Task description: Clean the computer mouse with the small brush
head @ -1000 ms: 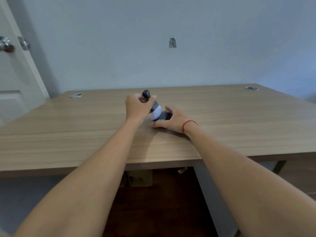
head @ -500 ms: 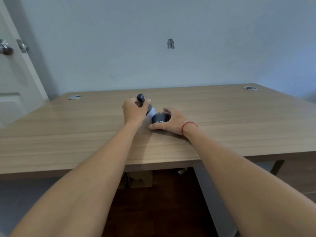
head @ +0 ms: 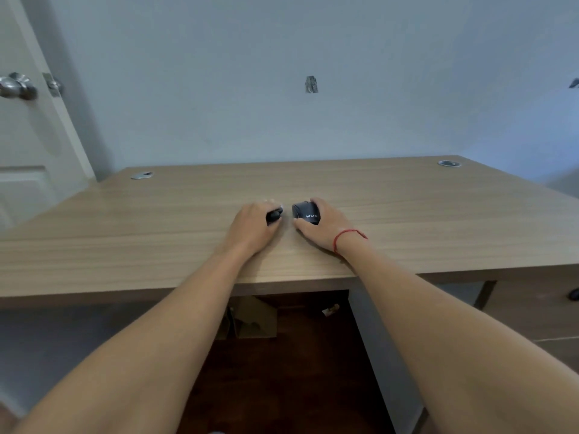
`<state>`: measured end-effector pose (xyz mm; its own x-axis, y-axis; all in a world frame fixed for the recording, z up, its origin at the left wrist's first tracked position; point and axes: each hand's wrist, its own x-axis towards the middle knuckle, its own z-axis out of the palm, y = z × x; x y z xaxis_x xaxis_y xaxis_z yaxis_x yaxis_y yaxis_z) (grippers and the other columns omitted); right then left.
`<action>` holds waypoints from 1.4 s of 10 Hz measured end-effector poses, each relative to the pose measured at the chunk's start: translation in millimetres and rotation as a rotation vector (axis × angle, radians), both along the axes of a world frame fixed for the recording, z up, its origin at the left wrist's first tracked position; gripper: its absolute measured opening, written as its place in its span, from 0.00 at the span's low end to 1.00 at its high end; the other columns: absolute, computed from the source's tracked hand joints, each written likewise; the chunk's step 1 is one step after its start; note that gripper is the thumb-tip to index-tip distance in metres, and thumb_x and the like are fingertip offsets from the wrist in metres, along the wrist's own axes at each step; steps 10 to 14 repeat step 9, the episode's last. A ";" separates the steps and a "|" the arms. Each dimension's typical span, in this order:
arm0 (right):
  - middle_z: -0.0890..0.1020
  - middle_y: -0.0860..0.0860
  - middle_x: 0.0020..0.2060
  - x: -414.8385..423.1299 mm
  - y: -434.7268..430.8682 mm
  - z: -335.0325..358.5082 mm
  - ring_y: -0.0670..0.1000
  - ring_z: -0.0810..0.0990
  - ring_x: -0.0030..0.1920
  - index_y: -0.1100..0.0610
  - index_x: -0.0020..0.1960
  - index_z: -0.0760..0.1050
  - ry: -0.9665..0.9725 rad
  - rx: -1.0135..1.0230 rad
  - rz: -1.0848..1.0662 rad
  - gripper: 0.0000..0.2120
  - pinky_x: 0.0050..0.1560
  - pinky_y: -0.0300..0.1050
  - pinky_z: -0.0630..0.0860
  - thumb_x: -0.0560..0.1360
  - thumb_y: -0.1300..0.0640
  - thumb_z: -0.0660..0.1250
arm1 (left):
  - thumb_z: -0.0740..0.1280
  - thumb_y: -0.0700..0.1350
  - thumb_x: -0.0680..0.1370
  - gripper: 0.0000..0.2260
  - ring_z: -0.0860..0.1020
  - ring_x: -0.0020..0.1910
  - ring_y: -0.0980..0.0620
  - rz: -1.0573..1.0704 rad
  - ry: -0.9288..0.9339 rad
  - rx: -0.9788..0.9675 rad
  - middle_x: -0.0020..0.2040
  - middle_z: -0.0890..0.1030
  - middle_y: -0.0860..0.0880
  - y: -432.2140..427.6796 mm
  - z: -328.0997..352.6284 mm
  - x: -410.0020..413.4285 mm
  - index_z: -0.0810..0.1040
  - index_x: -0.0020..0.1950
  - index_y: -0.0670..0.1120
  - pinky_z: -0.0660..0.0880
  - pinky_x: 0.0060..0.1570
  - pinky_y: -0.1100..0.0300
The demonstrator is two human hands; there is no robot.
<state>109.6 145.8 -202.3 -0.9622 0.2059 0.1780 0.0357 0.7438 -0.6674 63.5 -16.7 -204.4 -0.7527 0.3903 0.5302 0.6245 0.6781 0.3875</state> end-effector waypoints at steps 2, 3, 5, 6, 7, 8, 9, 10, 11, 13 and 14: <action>0.71 0.54 0.67 -12.0 -1.9 -7.1 0.59 0.72 0.66 0.55 0.70 0.64 -0.017 0.137 -0.063 0.28 0.66 0.55 0.68 0.76 0.40 0.59 | 0.67 0.51 0.77 0.16 0.76 0.62 0.44 0.027 -0.073 -0.071 0.60 0.80 0.41 0.4 -3.7 -4.3 0.81 0.56 0.40 0.72 0.60 0.54; 0.65 0.55 0.74 -22.3 1.8 -8.1 0.59 0.67 0.71 0.55 0.76 0.58 -0.051 0.193 -0.101 0.31 0.71 0.53 0.62 0.79 0.40 0.55 | 0.66 0.49 0.78 0.14 0.75 0.63 0.45 0.032 -0.102 -0.063 0.61 0.80 0.43 1.6 -4.4 -18.3 0.81 0.57 0.41 0.71 0.61 0.55; 0.61 0.56 0.76 -39.3 7.6 -4.9 0.56 0.62 0.75 0.56 0.79 0.51 -0.073 0.202 -0.142 0.34 0.75 0.54 0.54 0.79 0.40 0.54 | 0.68 0.48 0.77 0.14 0.74 0.65 0.43 0.035 -0.167 -0.032 0.62 0.79 0.42 6.0 -3.9 -42.9 0.80 0.57 0.41 0.70 0.61 0.57; 0.54 0.55 0.79 -31.5 7.0 -5.2 0.56 0.56 0.78 0.57 0.80 0.38 -0.066 0.194 -0.149 0.43 0.77 0.54 0.51 0.77 0.36 0.55 | 0.70 0.51 0.75 0.27 0.59 0.78 0.46 0.050 -0.208 0.005 0.76 0.64 0.41 5.3 -3.6 -33.6 0.69 0.72 0.45 0.59 0.74 0.55; 0.53 0.55 0.80 -12.0 7.6 -5.5 0.56 0.55 0.78 0.57 0.80 0.36 -0.061 0.162 -0.142 0.49 0.77 0.54 0.53 0.75 0.33 0.58 | 0.70 0.55 0.74 0.39 0.49 0.80 0.48 0.103 -0.259 0.052 0.80 0.53 0.41 1.7 -2.8 -21.0 0.55 0.78 0.45 0.52 0.77 0.53; 0.51 0.56 0.80 12.4 8.1 -7.6 0.56 0.53 0.79 0.59 0.80 0.37 -0.096 0.202 -0.141 0.50 0.78 0.52 0.51 0.74 0.32 0.58 | 0.69 0.62 0.70 0.46 0.50 0.79 0.45 0.212 -0.308 0.051 0.79 0.53 0.42 0.0 -5.4 -5.2 0.51 0.78 0.43 0.53 0.77 0.47; 0.56 0.57 0.79 37.2 6.3 -3.9 0.56 0.56 0.78 0.61 0.80 0.48 -0.163 0.254 -0.134 0.46 0.77 0.53 0.53 0.75 0.32 0.56 | 0.63 0.69 0.69 0.48 0.52 0.79 0.44 0.368 -0.371 -0.099 0.79 0.55 0.42 0.9 -5.0 16.9 0.52 0.77 0.40 0.52 0.76 0.46; 0.56 0.57 0.79 37.2 6.3 -3.9 0.56 0.56 0.78 0.61 0.80 0.48 -0.163 0.254 -0.134 0.46 0.77 0.53 0.53 0.75 0.32 0.56 | 0.63 0.69 0.69 0.48 0.52 0.79 0.44 0.368 -0.371 -0.099 0.79 0.55 0.42 0.9 -5.0 16.9 0.52 0.77 0.40 0.52 0.76 0.46; 0.56 0.57 0.79 37.2 6.3 -3.9 0.56 0.56 0.78 0.61 0.80 0.48 -0.163 0.254 -0.134 0.46 0.77 0.53 0.53 0.75 0.32 0.56 | 0.63 0.69 0.69 0.48 0.52 0.79 0.44 0.368 -0.371 -0.099 0.79 0.55 0.42 0.9 -5.0 16.9 0.52 0.77 0.40 0.52 0.76 0.46; 0.56 0.57 0.79 37.2 6.3 -3.9 0.56 0.56 0.78 0.61 0.80 0.48 -0.163 0.254 -0.134 0.46 0.77 0.53 0.53 0.75 0.32 0.56 | 0.63 0.69 0.69 0.48 0.52 0.79 0.44 0.368 -0.371 -0.099 0.79 0.55 0.42 0.9 -5.0 16.9 0.52 0.77 0.40 0.52 0.76 0.46; 0.56 0.57 0.79 37.2 6.3 -3.9 0.56 0.56 0.78 0.61 0.80 0.48 -0.163 0.254 -0.134 0.46 0.77 0.53 0.53 0.75 0.32 0.56 | 0.63 0.69 0.69 0.48 0.52 0.79 0.44 0.368 -0.371 -0.099 0.79 0.55 0.42 0.9 -5.0 16.9 0.52 0.77 0.40 0.52 0.76 0.46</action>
